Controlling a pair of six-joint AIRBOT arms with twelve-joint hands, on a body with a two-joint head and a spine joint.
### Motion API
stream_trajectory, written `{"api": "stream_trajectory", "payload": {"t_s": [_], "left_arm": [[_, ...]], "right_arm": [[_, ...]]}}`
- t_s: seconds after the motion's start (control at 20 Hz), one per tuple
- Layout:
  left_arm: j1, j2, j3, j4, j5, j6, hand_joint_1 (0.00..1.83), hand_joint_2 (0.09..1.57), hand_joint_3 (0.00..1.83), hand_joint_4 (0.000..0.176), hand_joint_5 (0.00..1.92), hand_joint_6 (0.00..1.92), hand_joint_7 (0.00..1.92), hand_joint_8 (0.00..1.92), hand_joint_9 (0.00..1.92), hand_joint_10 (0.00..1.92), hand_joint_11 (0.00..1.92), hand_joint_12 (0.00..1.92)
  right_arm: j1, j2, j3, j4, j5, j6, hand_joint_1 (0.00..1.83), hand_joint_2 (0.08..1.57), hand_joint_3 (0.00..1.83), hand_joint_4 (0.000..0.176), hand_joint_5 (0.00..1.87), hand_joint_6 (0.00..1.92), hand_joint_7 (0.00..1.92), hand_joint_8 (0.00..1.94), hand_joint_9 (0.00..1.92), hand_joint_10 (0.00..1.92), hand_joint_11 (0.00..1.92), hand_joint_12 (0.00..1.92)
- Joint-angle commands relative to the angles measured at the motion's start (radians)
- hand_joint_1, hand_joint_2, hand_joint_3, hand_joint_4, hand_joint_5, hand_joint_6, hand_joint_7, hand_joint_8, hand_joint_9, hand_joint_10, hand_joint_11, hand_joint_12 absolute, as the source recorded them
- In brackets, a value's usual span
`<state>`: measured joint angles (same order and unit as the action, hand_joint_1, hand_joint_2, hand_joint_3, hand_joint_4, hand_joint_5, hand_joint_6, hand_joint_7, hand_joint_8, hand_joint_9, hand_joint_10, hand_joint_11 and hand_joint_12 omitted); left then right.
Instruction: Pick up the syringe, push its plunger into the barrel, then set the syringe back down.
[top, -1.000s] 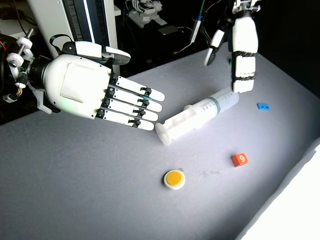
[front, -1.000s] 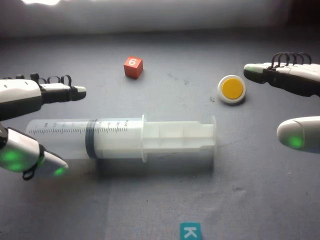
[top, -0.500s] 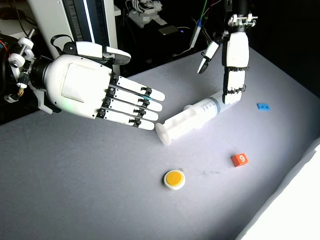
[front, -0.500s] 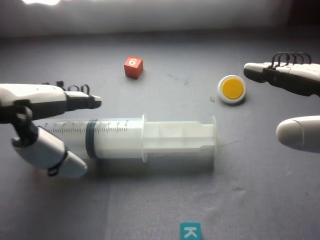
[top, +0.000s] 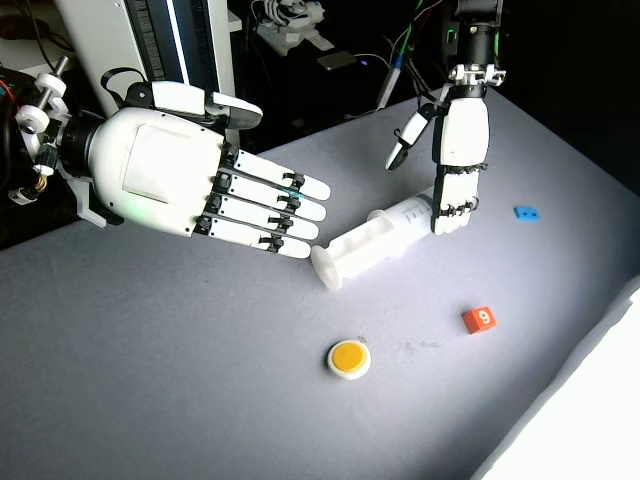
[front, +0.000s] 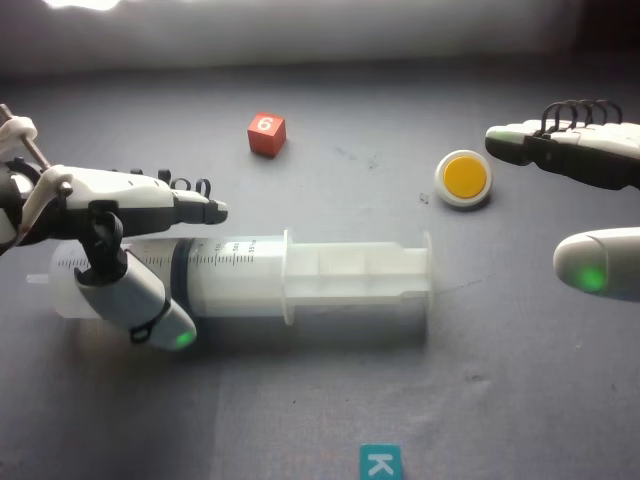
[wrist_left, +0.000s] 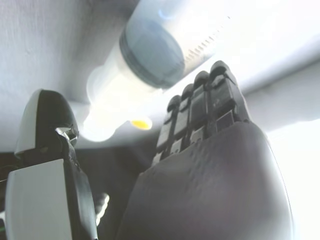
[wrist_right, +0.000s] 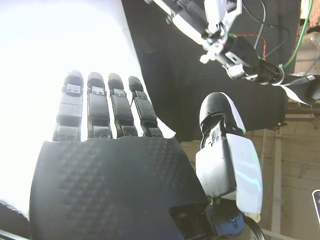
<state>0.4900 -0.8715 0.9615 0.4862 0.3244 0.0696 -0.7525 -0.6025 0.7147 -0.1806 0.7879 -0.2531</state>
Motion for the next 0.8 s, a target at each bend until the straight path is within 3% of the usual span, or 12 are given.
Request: {"api": "stream_trajectory", "payload": {"t_s": [0.0, 0.45, 0.75], "left_arm": [[-0.005, -0.010, 0.006, 0.025, -0.048, -0.003, 0.96, 1.03, 0.00, 0.000, 0.00, 0.00, 0.00, 0.00, 0.00, 0.00, 0.00, 0.00], [0.039, -0.055, 0.025, 0.051, -0.006, -0.003, 0.94, 1.07, 0.02, 0.000, 0.00, 0.00, 0.00, 0.00, 0.00, 0.00, 0.00, 0.00], [0.091, -0.124, 0.096, 0.051, -0.031, -0.003, 0.94, 1.07, 0.01, 0.000, 0.00, 0.00, 0.00, 0.00, 0.00, 0.00, 0.00, 0.00]], "right_arm": [[0.004, 0.003, -0.001, 0.019, 0.132, 0.002, 0.00, 1.25, 0.01, 0.000, 0.05, 0.01, 0.03, 0.01, 0.00, 0.00, 0.00, 0.00], [0.004, 0.002, -0.001, 0.019, 0.141, 0.002, 0.00, 1.25, 0.00, 0.000, 0.05, 0.00, 0.04, 0.00, 0.00, 0.00, 0.00, 0.00], [0.004, 0.002, -0.001, 0.019, 0.142, 0.002, 0.00, 1.25, 0.00, 0.000, 0.04, 0.00, 0.03, 0.00, 0.00, 0.00, 0.00, 0.00]]}}
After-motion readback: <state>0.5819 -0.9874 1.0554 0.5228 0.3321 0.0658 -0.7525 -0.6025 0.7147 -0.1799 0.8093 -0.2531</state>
